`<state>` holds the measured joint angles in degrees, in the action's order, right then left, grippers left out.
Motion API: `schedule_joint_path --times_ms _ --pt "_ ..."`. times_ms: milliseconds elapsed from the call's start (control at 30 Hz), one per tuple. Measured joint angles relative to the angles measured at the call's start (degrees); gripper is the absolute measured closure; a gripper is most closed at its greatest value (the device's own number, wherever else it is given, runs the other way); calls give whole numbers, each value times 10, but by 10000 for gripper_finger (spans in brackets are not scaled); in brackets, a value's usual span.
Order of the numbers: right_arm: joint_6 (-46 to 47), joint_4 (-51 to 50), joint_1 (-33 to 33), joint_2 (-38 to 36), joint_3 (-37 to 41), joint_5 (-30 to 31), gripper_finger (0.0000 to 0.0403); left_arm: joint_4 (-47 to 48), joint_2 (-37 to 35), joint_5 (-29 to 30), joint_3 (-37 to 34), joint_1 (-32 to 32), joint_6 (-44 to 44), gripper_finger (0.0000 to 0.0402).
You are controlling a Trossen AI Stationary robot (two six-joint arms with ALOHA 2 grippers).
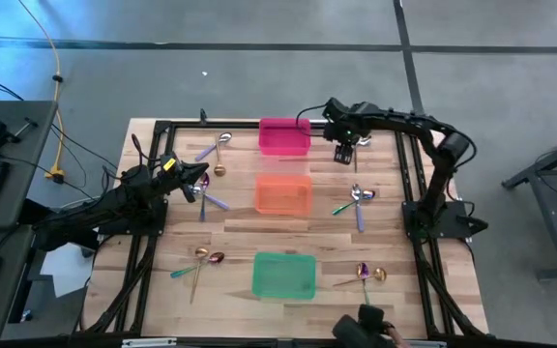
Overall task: Sort silverware by color (type)
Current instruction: Put the purple spoon into the orange bin
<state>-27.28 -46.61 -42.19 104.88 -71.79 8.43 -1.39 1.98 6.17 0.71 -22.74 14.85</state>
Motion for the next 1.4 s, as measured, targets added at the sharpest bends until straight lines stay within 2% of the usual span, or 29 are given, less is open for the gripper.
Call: schedule_joint_path --times_ms 533,667,867,933,1167,1300,1400 --pt "-37 17 -36 65 0 -1 220 0 0 0 0 0 0 401" --pt "-37 15 -39 72 -2 -7 263 0 0 0 0 0 0 401" --pt "-27 7 -39 73 -5 -14 368 0 0 0 0 0 0 401" --pt "-15 -2 -38 75 -13 -12 388 0 0 0 0 0 0 401" --pt "51 -83 -32 78 -68 1 379 0 0 0 0 0 0 401" --pt "107 -151 -9 78 -114 -41 398 0 0 0 0 0 0 401" --pt "164 -199 22 77 -154 -63 398 0 0 0 0 0 0 401"
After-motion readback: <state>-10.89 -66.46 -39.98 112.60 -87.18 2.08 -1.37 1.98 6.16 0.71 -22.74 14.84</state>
